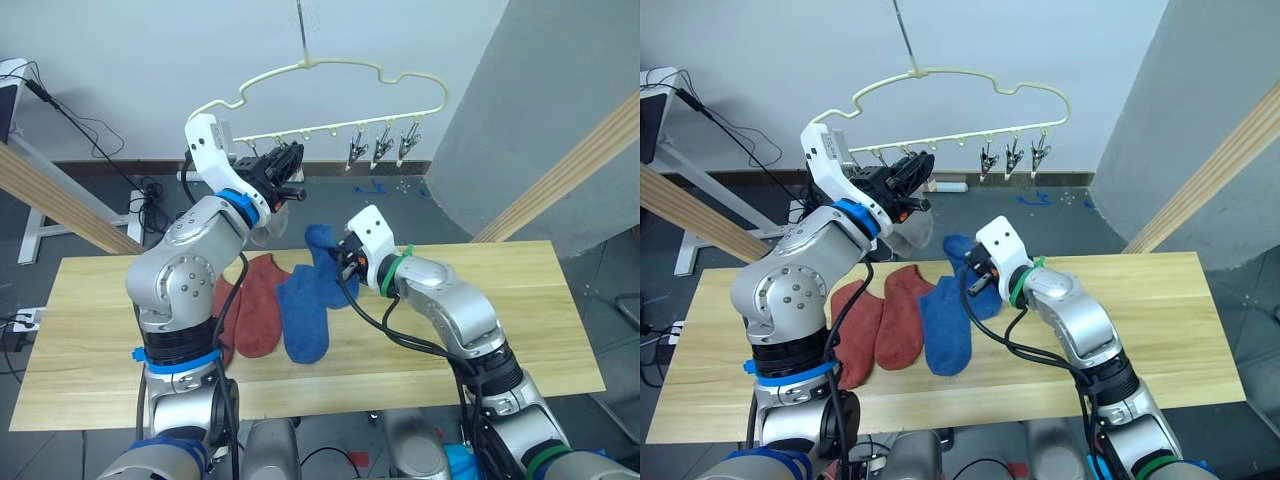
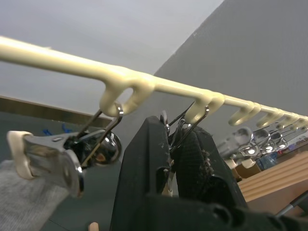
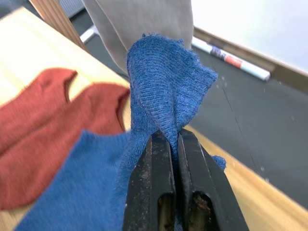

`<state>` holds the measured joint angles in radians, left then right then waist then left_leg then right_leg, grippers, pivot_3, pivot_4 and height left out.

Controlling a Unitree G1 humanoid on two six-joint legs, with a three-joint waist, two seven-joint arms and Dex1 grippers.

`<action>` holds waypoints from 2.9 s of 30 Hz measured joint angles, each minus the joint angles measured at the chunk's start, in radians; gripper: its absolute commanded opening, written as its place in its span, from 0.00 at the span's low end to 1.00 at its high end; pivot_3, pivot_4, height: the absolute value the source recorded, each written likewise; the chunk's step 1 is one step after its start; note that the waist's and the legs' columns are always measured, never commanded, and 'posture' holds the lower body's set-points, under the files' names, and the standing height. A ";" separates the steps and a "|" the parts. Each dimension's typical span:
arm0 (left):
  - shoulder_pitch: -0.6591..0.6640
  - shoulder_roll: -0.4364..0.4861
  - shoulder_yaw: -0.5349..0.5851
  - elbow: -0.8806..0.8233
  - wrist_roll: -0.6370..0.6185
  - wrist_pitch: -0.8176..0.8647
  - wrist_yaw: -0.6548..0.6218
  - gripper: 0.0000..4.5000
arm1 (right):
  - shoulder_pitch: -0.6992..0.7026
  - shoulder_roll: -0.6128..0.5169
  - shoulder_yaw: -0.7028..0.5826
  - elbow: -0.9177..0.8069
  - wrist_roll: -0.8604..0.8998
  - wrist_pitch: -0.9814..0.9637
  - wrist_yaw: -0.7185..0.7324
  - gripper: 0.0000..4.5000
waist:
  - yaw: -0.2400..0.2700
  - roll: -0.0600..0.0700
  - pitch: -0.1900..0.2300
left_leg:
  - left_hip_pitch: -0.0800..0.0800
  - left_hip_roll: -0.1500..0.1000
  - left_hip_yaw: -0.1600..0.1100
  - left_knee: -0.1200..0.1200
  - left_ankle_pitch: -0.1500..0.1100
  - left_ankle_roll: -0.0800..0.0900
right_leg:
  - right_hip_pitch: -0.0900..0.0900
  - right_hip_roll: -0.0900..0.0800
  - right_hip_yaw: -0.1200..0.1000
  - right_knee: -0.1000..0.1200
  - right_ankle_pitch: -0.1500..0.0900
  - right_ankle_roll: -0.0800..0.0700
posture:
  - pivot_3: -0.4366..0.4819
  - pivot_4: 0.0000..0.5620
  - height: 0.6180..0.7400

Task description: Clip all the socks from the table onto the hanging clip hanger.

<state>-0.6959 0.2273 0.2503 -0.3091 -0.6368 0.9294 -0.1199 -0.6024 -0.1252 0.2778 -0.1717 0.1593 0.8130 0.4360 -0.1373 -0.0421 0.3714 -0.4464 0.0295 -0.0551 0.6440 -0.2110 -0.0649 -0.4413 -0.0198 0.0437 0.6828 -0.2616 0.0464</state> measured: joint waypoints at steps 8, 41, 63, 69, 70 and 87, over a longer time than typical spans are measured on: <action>0.000 0.009 0.002 0.000 -0.014 0.002 0.000 0.07 | -0.075 0.035 -0.023 0.002 0.022 -0.023 0.003 0.01 | 0.003 0.000 0.000 | 0.000 0.000 0.000 0.000 0.000 0.000 | 0.000 -0.001 0.000 0.000 0.000 0.000 | 0.24 0.64 1.00; 0.024 0.011 -0.004 0.000 -0.030 -0.004 0.000 0.07 | -0.141 0.042 -0.050 0.046 0.051 -0.049 0.015 0.01 | 0.002 0.000 0.000 | 0.000 0.000 0.000 0.001 0.000 0.000 | 0.000 -0.001 0.000 0.001 0.001 0.000 | 0.24 0.61 1.00; 0.069 0.063 -0.042 -0.081 -0.048 0.005 -0.048 0.53 | -0.146 0.035 -0.051 0.047 0.075 -0.029 0.040 0.46 | 0.001 0.000 0.000 | 0.000 0.000 0.000 0.001 0.000 0.000 | 0.000 -0.001 0.000 0.002 0.001 0.000 | 0.25 0.62 1.00; 0.130 0.150 -0.046 -0.182 -0.095 0.032 -0.104 0.53 | -0.145 0.022 -0.050 0.036 0.092 -0.012 0.045 0.91 | 0.002 0.000 -0.001 | 0.001 0.000 0.000 0.002 0.000 0.000 | 0.000 -0.001 0.000 0.006 0.001 0.000 | 0.27 0.61 1.00; 0.141 0.165 -0.046 -0.197 -0.102 0.034 -0.112 0.53 | -0.145 0.016 -0.050 0.034 0.096 -0.008 0.046 0.91 | 0.002 0.000 -0.001 | 0.001 0.000 0.000 0.003 0.000 0.000 | 0.000 -0.001 0.000 0.006 0.001 0.000 | 0.28 0.60 1.00; 0.411 0.292 -0.032 -0.391 -0.075 -0.024 -0.130 0.53 | -0.110 -0.120 -0.067 -0.116 0.171 0.097 0.108 0.91 | 0.043 0.000 -0.001 | 0.003 0.000 0.000 0.003 0.001 -0.001 | 0.000 -0.001 0.000 0.009 0.001 -0.001 | 0.32 0.59 1.00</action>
<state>-0.2852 0.5190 0.2180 -0.6998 -0.7117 0.9052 -0.2495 -0.7126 -0.2453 0.2110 -0.2878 0.3301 0.9103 0.5444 -0.0943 -0.0420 0.3702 -0.4436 0.0292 -0.0555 0.6466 -0.2104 -0.0657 -0.4413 -0.0204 0.0440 0.6916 -0.2605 0.0457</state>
